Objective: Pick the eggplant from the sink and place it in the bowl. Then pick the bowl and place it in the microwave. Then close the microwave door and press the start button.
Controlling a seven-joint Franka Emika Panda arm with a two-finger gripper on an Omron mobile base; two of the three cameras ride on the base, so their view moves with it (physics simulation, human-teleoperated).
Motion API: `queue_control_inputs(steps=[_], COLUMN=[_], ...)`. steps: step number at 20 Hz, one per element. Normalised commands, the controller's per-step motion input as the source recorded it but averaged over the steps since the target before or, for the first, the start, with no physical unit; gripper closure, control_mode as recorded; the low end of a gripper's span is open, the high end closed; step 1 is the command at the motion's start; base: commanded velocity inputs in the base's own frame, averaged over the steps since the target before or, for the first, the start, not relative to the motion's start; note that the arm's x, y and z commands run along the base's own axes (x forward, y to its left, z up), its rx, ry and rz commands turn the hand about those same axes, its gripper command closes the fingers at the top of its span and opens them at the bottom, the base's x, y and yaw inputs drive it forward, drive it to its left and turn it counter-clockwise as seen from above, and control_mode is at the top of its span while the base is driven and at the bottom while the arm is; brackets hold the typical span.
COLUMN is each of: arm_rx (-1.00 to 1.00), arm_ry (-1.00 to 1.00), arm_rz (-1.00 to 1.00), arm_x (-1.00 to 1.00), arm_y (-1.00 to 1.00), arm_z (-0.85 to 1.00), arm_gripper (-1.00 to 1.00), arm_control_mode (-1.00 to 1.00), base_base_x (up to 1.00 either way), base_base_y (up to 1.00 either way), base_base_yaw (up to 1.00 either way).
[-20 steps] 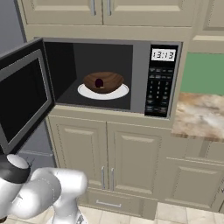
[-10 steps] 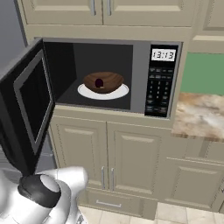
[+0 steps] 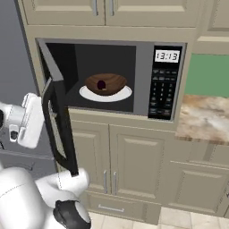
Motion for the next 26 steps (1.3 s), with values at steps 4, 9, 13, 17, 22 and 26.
queue_control_inputs(steps=[4, 9, 13, 17, 22, 26], arm_rx=[-0.04, -0.02, 0.0, -0.02, -0.01, 0.0], arm_ry=[0.0, 0.0, 0.0, -0.02, -0.01, 0.0], arm_rz=[0.0, 0.0, 0.01, 0.05, 0.09, 0.11], arm_x=[1.0, 1.0, 1.0, 1.0, 1.0, 1.0], arm_y=[-0.82, -0.76, -0.62, -0.33, -0.15, -0.18], arm_z=[0.01, 0.01, 0.0, 0.0, 0.0, 0.0], arm_gripper=[-1.0, -1.0, -1.0, -1.0, -1.0, -1.0], arm_control_mode=[-1.0, -1.0, -1.0, -1.0, -1.0, -1.0], base_base_x=[0.0, 0.0, 0.0, 0.0, 0.0, 0.0], base_base_y=[0.0, 0.0, 0.0, 0.0, 0.0, 0.0], base_base_yaw=[0.0, 0.0, 0.0, 0.0, 0.0, 0.0])
